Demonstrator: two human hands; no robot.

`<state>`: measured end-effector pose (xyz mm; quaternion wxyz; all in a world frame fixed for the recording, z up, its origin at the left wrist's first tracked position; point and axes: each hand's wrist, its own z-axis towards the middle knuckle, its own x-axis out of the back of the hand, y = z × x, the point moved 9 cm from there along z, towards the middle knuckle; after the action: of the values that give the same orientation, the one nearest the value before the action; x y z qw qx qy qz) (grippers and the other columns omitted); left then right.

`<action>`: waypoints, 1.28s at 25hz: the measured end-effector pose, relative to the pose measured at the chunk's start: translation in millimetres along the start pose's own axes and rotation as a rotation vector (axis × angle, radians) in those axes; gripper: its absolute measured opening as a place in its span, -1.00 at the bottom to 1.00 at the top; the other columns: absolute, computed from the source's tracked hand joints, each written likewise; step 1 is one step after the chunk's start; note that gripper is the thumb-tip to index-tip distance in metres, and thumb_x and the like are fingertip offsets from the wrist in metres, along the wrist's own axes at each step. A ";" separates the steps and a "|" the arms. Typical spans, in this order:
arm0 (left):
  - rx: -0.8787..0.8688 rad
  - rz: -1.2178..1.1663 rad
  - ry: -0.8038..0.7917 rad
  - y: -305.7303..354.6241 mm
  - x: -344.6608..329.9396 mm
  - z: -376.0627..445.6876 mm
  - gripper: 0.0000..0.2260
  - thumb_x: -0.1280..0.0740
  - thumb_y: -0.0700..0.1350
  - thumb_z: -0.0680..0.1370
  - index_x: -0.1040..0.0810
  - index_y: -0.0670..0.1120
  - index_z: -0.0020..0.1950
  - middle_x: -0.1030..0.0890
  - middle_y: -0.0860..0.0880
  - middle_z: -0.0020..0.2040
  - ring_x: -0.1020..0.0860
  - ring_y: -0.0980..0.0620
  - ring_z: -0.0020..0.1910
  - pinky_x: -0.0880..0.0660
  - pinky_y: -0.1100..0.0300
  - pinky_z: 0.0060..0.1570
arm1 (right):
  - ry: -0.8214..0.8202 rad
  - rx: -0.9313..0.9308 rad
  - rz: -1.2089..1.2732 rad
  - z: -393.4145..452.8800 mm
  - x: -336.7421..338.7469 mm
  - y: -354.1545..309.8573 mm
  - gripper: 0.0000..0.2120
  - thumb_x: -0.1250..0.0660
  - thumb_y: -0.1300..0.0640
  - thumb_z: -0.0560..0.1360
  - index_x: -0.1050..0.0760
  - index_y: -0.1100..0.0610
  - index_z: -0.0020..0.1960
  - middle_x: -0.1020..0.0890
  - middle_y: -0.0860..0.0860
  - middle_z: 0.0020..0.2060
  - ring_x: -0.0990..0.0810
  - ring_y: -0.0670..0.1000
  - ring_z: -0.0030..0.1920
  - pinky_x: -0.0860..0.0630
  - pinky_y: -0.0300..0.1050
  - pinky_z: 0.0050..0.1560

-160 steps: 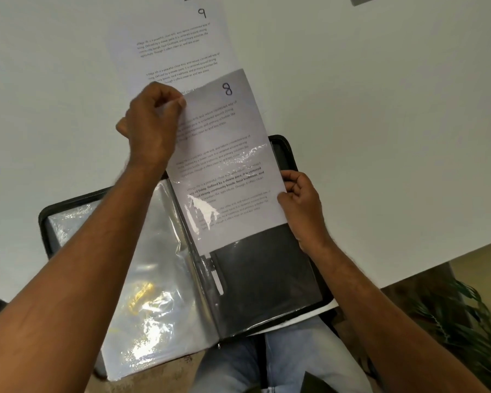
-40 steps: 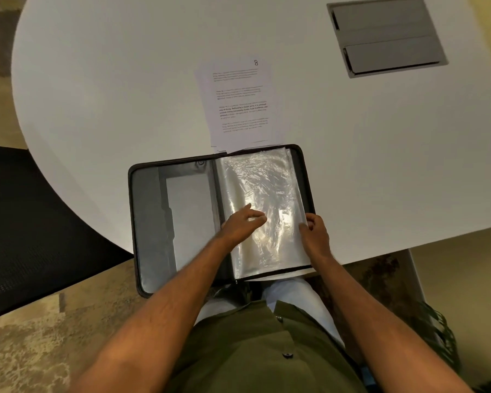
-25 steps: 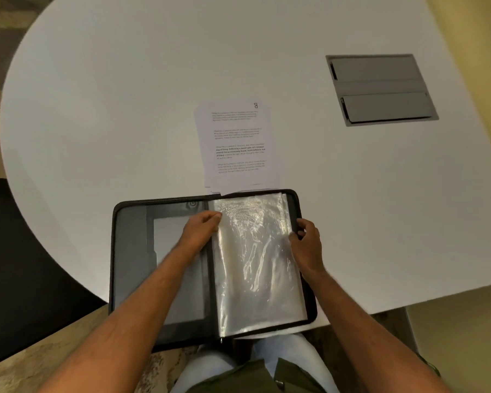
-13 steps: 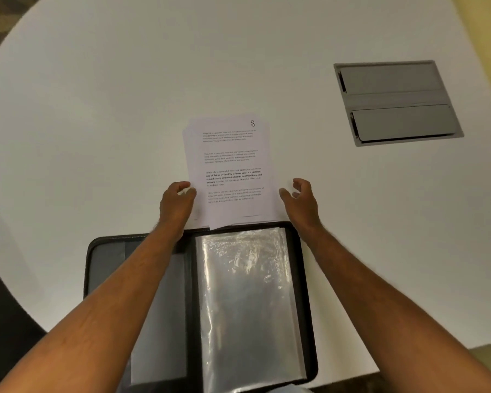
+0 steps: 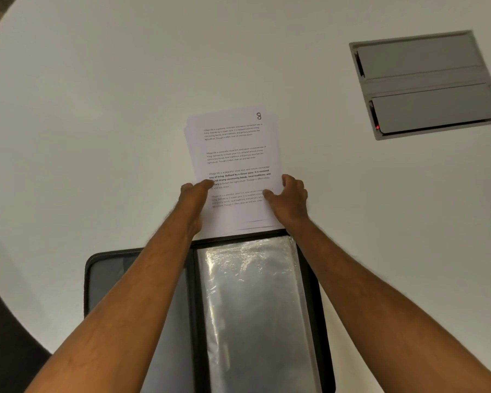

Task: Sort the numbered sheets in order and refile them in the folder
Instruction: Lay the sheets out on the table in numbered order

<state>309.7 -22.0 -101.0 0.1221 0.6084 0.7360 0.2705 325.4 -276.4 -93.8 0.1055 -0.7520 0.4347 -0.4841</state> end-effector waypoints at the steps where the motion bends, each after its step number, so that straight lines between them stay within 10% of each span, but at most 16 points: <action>1: 0.014 -0.024 -0.004 0.6 -2.7 1.9 -0.48 -0.36 -0.02 0.64 -0.31 -0.13 0.54 -0.46 -0.05 0.33 -0.43 -0.03 0.16 -0.38 0.18 0.03 | -0.003 -0.005 0.005 0.4 -0.6 -1.0 -0.33 -0.41 -0.05 0.57 -0.24 0.13 0.57 -0.34 0.10 0.46 -0.27 0.12 0.47 -0.31 0.05 0.46; 4: 0.018 -0.057 0.024 7.4 -2.6 2.9 -0.66 -0.37 -0.08 0.64 -0.47 -0.17 0.38 -0.55 -0.10 0.30 -0.53 -0.06 0.21 -0.44 0.10 0.18 | -0.003 -0.012 0.017 2.2 1.0 -0.9 -0.33 -0.41 -0.04 0.57 -0.25 0.13 0.57 -0.34 0.10 0.45 -0.28 0.12 0.47 -0.31 0.04 0.46; 7: 0.026 -0.073 0.020 9.0 1.5 8.1 -0.59 -0.40 -0.10 0.62 -0.49 -0.24 0.41 -0.55 -0.04 -0.13 -0.43 0.06 -0.26 -0.41 0.21 -0.22 | -0.010 -0.009 0.013 3.0 1.8 0.1 -0.34 -0.42 -0.04 0.57 -0.26 0.13 0.57 -0.35 0.10 0.45 -0.29 0.12 0.46 -0.32 0.03 0.46; 13: -0.010 -0.059 -0.016 7.1 -8.3 3.5 -0.66 -0.36 -0.14 0.64 -0.51 -0.19 0.40 -0.57 -0.09 0.29 -0.51 -0.05 0.15 -0.42 0.13 0.14 | -0.017 0.011 -0.045 -1.0 1.1 -3.4 -0.32 -0.41 -0.04 0.58 -0.23 0.12 0.59 -0.33 0.09 0.48 -0.28 0.12 0.49 -0.32 0.04 0.46; 23: 0.051 -0.199 -0.080 6.6 -11.5 4.1 -0.88 -0.42 -0.16 0.61 -0.60 -0.16 0.12 -0.65 -0.06 -0.06 -0.61 -0.03 -0.11 -0.60 0.02 0.09 | -0.015 0.036 -0.082 0.0 1.9 -1.9 -0.32 -0.42 -0.06 0.57 -0.24 0.11 0.59 -0.36 0.09 0.48 -0.31 0.12 0.48 -0.34 0.06 0.47; 32: -0.017 0.004 -0.030 11.0 -14.1 17.8 -0.24 -0.52 0.09 0.34 -0.41 -0.10 0.49 -0.46 0.00 0.40 -0.45 -0.02 0.31 -0.36 0.10 0.19 | -0.010 0.055 -0.087 1.4 3.1 0.8 -0.32 -0.42 -0.06 0.57 -0.25 0.12 0.58 -0.37 0.09 0.46 -0.34 0.12 0.47 -0.34 0.02 0.46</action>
<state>331.2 -29.9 -111.8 0.1379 0.6128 0.7306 0.2677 326.6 -279.6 -93.0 0.1073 -0.7693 0.3876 -0.4965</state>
